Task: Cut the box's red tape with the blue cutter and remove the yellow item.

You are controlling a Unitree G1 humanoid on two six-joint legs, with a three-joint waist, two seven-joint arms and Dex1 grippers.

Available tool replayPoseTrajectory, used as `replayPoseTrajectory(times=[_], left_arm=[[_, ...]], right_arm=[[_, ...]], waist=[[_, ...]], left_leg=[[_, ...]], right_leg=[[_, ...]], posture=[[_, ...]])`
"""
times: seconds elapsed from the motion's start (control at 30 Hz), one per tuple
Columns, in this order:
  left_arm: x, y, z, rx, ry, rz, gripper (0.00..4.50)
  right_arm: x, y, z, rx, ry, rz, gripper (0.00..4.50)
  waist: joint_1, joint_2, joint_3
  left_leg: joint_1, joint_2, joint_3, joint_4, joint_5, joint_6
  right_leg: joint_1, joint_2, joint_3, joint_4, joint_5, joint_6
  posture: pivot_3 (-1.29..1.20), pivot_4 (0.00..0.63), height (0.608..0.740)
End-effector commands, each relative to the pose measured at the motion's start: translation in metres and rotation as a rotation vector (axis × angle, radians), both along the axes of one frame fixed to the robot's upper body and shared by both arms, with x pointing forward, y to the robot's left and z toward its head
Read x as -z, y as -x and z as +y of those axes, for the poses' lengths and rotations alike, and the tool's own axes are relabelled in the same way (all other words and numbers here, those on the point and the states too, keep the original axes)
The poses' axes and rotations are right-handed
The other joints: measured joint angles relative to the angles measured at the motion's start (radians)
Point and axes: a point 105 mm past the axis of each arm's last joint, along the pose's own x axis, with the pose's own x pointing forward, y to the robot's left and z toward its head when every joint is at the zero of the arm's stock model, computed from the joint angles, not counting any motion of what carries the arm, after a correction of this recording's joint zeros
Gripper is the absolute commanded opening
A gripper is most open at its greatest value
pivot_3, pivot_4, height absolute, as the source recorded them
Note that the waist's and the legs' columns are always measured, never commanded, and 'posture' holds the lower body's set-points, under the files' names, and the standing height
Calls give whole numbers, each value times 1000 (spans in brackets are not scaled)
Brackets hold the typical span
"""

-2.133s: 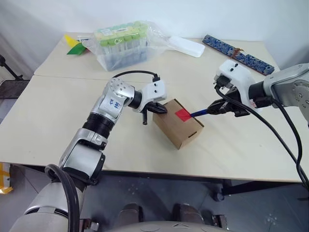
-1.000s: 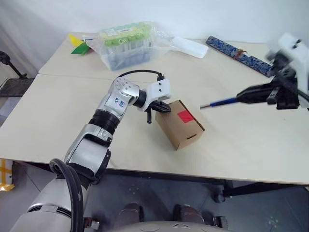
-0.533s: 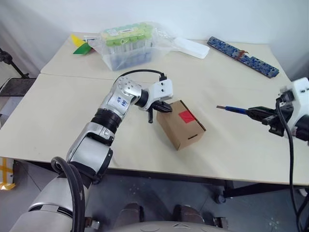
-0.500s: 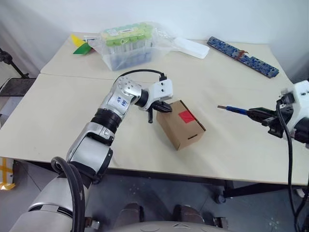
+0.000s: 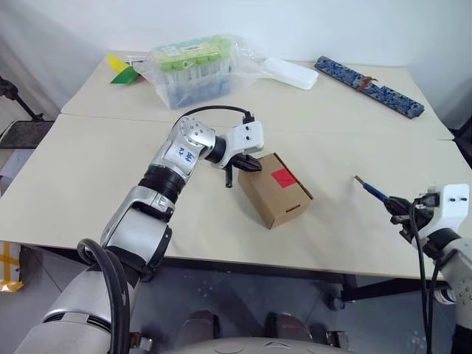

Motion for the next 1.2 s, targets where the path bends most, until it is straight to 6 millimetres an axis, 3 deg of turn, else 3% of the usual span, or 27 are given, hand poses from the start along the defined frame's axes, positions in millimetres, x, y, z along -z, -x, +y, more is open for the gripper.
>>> replayPoseTrajectory(times=[0.03,0.1,0.13,0.17,0.5,0.77,0.83,0.93,1.07,1.1,1.2], left_arm=[[31,3,5,-13,-97,69,61],[31,3,5,-14,-96,69,61],[31,3,4,-13,-95,68,19],[31,4,4,-11,-95,66,19],[32,4,3,-6,-87,64,19],[30,3,0,-8,-77,56,0],[29,2,1,-12,-76,55,0],[30,1,3,-17,-77,54,0],[30,1,4,-17,-74,52,0],[30,1,4,-14,-75,49,0],[30,2,4,-6,-72,49,0]], right_arm=[[13,5,-1,0,72,42,155],[17,6,-1,-5,97,55,155],[20,7,-3,5,109,63,505],[21,8,-4,3,129,68,505],[-6,21,7,-101,201,52,505],[13,20,9,-99,151,108,2849],[7,18,13,-105,143,80,3508],[-11,15,15,-108,144,18,4154],[-33,13,21,-158,180,-17,4178],[-40,12,22,-171,192,-28,4485],[-70,4,27,-209,235,-78,4493]], waist=[[0,0,0],[0,0,0],[0,0,0],[1,0,0],[2,0,0],[3,0,0],[3,0,0],[3,0,0],[3,0,0],[3,0,0],[1,0,0]], left_leg=[[0,0,0,0,0,0],[0,0,0,0,0,0],[0,0,0,0,0,0],[1,0,0,0,0,0],[1,0,-2,0,0,1],[1,0,-3,0,-1,1],[1,0,-3,0,-1,1],[1,0,-3,0,0,2],[1,0,-4,0,0,2],[1,0,-4,0,-1,2],[2,0,-4,0,0,2]], right_leg=[[0,0,0,0,0,0],[0,0,0,0,0,0],[0,0,0,0,0,0],[0,0,0,0,0,0],[1,0,1,0,0,0],[1,0,2,-1,0,0],[1,0,2,-1,0,0],[0,0,3,-1,0,0],[0,0,3,-1,0,0],[0,0,3,-1,0,0],[0,0,5,-1,0,0]], posture=[[0,150,740],[0,150,740],[0,150,740],[0,150,740],[0,150,740],[0,150,740],[0,150,740],[0,150,740],[0,150,740],[0,150,740],[0,150,740]])
